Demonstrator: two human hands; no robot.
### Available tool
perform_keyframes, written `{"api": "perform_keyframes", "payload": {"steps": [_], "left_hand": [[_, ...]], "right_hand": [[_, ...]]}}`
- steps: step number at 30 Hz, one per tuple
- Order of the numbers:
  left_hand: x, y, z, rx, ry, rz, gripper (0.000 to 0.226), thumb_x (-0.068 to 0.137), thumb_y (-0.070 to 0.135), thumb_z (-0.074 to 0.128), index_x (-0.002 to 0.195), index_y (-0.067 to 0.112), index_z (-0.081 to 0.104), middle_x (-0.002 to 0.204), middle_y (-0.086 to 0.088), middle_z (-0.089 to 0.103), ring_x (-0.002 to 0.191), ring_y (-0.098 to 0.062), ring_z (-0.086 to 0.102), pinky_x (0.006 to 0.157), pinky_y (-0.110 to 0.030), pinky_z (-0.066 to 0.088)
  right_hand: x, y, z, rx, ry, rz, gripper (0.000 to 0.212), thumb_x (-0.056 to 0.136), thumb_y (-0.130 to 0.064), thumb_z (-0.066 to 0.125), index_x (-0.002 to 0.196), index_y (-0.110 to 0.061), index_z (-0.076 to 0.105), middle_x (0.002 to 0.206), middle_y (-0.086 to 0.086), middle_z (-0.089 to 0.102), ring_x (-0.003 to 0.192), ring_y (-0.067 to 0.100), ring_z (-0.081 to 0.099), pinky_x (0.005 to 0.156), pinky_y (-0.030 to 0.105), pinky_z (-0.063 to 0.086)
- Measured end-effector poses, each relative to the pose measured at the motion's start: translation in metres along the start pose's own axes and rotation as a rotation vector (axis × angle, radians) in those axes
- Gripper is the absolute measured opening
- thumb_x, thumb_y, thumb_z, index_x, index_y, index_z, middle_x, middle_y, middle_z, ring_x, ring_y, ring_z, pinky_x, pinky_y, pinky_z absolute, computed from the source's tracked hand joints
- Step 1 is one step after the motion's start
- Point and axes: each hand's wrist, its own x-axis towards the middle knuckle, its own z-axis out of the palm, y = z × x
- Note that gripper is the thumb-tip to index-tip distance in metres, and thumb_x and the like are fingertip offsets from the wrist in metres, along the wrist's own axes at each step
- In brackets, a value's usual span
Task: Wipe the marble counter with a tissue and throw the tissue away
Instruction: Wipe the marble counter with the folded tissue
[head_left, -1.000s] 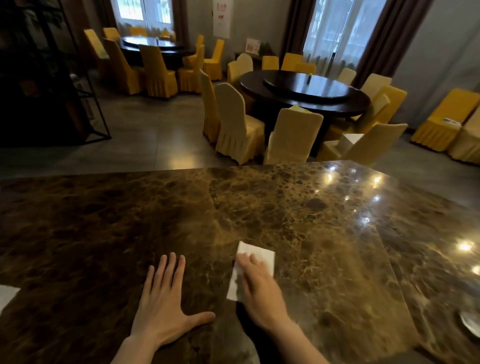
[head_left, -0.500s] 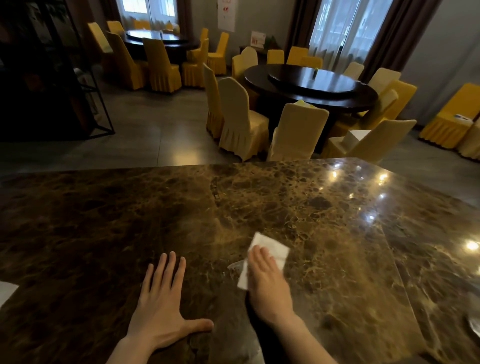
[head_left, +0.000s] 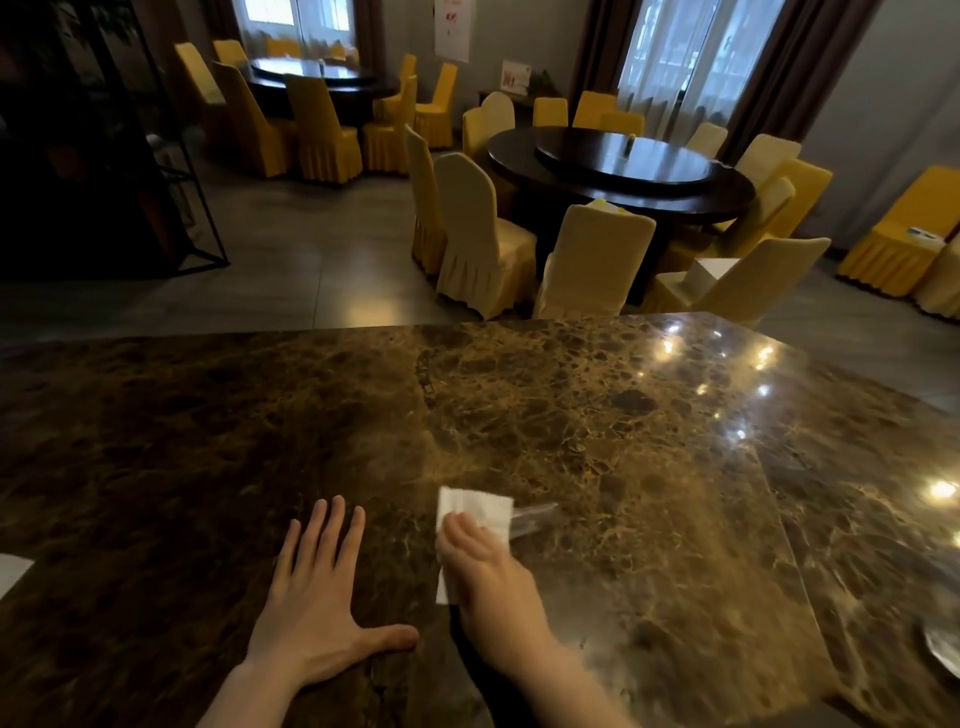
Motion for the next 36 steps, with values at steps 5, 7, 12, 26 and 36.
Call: {"api": "perform_keyframes", "payload": {"steps": [5, 7, 12, 26, 36], "left_hand": [[0.0, -0.002, 0.004, -0.026, 0.047, 0.01, 0.157, 0.046, 0.12, 0.026, 0.153, 0.023, -0.035, 0.164, 0.0, -0.043, 0.149, -0.018, -0.044, 0.128, -0.05, -0.021], [0.001, -0.001, 0.005, -0.033, 0.052, 0.002, 0.157, 0.045, 0.12, 0.027, 0.154, 0.024, -0.034, 0.165, 0.001, -0.042, 0.15, -0.018, -0.044, 0.128, -0.05, -0.021], [0.002, -0.001, 0.007, -0.017, 0.07, -0.01, 0.157, 0.044, 0.121, 0.024, 0.155, 0.026, -0.034, 0.165, 0.001, -0.043, 0.149, -0.017, -0.045, 0.128, -0.05, -0.022], [0.001, -0.002, 0.008, -0.045, 0.097, -0.004, 0.156, 0.044, 0.121, 0.025, 0.157, 0.029, -0.03, 0.166, 0.003, -0.04, 0.149, -0.015, -0.044, 0.128, -0.049, -0.021], [0.003, -0.004, 0.011, -0.043, 0.108, -0.005, 0.154, 0.045, 0.12, 0.027, 0.156, 0.031, -0.032, 0.167, 0.004, -0.04, 0.148, -0.014, -0.045, 0.126, -0.047, -0.023]], "right_hand": [[-0.004, 0.021, -0.032, 0.1, 0.167, 0.105, 0.031, 0.091, -0.016, 0.071, 0.121, -0.024, 0.072, 0.124, -0.007, 0.069, 0.115, 0.012, 0.062, 0.095, 0.029, 0.051], [0.003, 0.032, -0.045, 0.217, 0.283, 0.277, 0.022, 0.085, -0.006, 0.078, 0.103, -0.02, 0.076, 0.097, -0.007, 0.07, 0.089, 0.011, 0.065, 0.077, 0.027, 0.052], [0.031, 0.062, -0.075, 0.574, 0.636, 0.773, 0.017, 0.083, -0.011, 0.084, 0.076, -0.024, 0.075, 0.075, -0.004, 0.074, 0.077, 0.018, 0.071, 0.072, 0.032, 0.056], [0.0, 0.082, -0.046, -0.324, 0.172, 0.178, 0.029, 0.094, -0.017, 0.069, 0.122, -0.022, 0.069, 0.122, 0.005, 0.059, 0.106, 0.028, 0.049, 0.085, 0.041, 0.051], [0.007, 0.024, -0.018, -0.12, 0.123, -0.017, 0.014, 0.089, -0.016, 0.068, 0.096, -0.028, 0.068, 0.087, -0.013, 0.068, 0.083, 0.013, 0.049, 0.066, 0.028, 0.044]]}}
